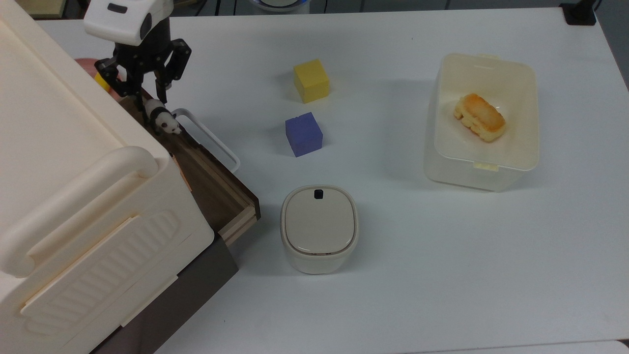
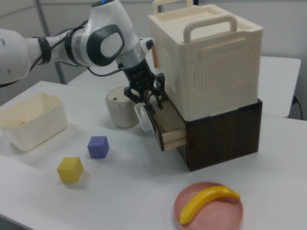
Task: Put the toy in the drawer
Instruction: 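Carry the panda toy over the open drawer and lower it inside, then open the gripper to release the panda toy into the drawer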
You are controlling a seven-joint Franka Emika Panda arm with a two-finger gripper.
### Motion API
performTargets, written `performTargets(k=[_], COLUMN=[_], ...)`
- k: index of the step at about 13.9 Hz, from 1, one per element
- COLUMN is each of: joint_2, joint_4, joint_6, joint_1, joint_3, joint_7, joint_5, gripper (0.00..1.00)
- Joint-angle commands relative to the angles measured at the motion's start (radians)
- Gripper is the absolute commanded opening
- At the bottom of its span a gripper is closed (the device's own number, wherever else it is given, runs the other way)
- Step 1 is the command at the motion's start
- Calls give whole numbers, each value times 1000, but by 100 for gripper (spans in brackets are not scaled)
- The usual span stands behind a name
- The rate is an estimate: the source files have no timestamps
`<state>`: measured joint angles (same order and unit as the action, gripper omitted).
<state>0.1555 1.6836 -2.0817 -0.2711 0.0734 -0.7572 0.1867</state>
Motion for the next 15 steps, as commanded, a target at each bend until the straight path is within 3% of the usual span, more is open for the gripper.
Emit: performTargets(k=[1,5,8,13,15], joint_2=[30,38,32,22,21], joint_4=[-19,-19,-19,-19,-18], joint_6=[-55,-69,-67,-67,-67], joint_1=[-4,-5,-4,4,6], joint_3=[-23,-29,-29,-29,-29], joint_7=[-5,-8,1,3,3], joint_5=[16,19,19,17,25], gripper=[0,0,22,29,38])
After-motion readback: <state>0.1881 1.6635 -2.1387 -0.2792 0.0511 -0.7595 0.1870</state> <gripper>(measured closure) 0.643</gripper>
